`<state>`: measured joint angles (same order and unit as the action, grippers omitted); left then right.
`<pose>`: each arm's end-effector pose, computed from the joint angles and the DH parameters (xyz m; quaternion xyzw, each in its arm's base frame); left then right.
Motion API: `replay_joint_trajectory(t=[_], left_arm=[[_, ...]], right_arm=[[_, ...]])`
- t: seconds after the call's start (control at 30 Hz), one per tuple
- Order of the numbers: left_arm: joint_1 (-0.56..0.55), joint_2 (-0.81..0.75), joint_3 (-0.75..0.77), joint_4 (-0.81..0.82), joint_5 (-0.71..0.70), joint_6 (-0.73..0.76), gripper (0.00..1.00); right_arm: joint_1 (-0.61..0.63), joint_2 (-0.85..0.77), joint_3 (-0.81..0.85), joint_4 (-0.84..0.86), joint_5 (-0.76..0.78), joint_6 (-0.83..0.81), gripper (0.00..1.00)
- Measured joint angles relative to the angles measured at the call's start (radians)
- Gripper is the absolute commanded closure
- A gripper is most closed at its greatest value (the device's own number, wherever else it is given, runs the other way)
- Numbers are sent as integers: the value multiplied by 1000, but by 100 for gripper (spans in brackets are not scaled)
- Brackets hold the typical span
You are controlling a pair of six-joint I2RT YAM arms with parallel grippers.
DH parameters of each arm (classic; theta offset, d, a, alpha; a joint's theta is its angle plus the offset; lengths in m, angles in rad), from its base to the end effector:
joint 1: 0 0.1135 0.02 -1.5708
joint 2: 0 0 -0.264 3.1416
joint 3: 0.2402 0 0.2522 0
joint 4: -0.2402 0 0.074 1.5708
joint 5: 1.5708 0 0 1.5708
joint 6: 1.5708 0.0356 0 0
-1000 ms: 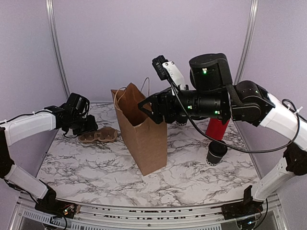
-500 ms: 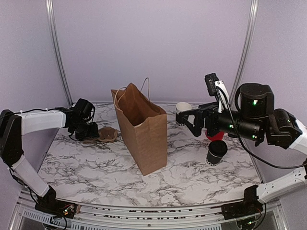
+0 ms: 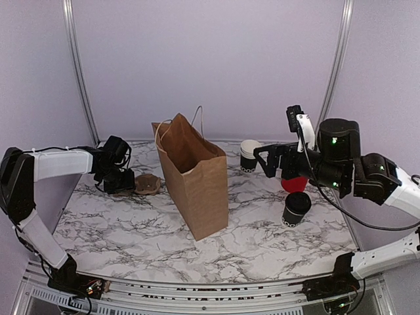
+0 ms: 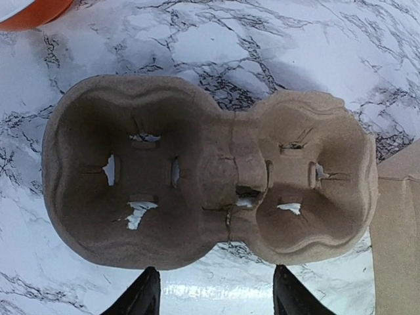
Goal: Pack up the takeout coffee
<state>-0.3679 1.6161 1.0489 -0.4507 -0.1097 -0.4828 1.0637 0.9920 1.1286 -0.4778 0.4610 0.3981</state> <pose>0.3077 -0.1144 0.2031 -0.0701 0.9581 -0.0644 0.2700 0.1158 0.1758 0.3919 -0.1353 0.7947 0.2359 0.5427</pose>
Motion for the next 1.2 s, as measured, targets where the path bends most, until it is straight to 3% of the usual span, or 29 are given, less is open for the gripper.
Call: replay_joint_trajectory(t=[0.37,0.9,1.2], left_arm=[[14,78,45,-34,27,37,39],[23,116,204,-119,45,94,37],[38,335,370,-158,52,185,37]], right_arm=[[-198,100,24,27,-183,-15,0],[-209,100,37,32,-280,-26,0],[-210,99,39,36,-293,-24,0]])
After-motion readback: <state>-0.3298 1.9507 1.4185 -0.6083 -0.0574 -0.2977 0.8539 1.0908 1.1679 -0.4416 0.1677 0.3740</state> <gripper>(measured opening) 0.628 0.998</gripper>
